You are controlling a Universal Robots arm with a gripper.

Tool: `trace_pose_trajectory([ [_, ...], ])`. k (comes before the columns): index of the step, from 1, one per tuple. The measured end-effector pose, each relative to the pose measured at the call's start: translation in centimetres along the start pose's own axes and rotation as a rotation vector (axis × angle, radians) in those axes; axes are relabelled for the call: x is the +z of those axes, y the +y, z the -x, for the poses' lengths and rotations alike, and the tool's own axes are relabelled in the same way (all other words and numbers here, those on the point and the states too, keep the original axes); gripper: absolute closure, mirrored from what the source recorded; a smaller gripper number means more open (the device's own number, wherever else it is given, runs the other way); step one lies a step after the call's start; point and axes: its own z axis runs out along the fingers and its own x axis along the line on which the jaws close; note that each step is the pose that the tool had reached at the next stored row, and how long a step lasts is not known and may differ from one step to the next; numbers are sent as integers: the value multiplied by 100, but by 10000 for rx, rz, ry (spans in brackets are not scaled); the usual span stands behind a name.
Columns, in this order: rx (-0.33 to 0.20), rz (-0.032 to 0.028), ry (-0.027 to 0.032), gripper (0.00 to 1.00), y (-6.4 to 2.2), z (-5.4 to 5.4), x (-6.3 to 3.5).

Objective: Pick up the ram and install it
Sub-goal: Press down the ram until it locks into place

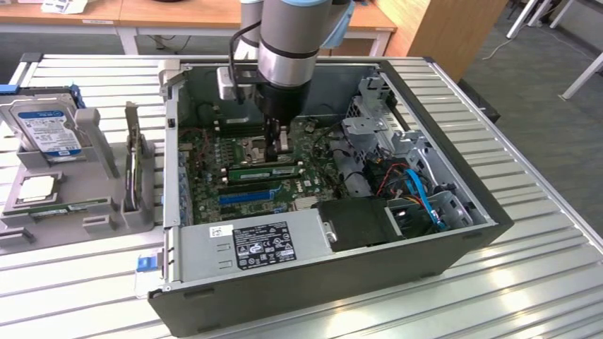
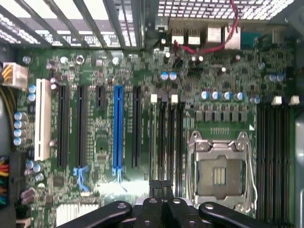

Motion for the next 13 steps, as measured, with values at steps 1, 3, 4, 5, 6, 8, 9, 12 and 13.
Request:
trace_pose_trajectory([
  [1, 0, 0, 0, 90, 15, 0, 1],
  [3, 0, 0, 0, 90, 45, -1, 1],
  [4, -1, 1, 0, 90, 63, -1, 2],
  [5, -1, 0, 0, 90, 83, -1, 2],
  [6, 0, 0, 0, 90, 105, -1, 3],
  [8, 0, -1, 0, 90, 148, -2, 5],
  [9, 0, -1, -1, 90, 167, -2, 5],
  [12, -1, 0, 0, 90, 217, -2, 6],
  [13, 0, 0, 0, 90, 236, -3, 7],
])
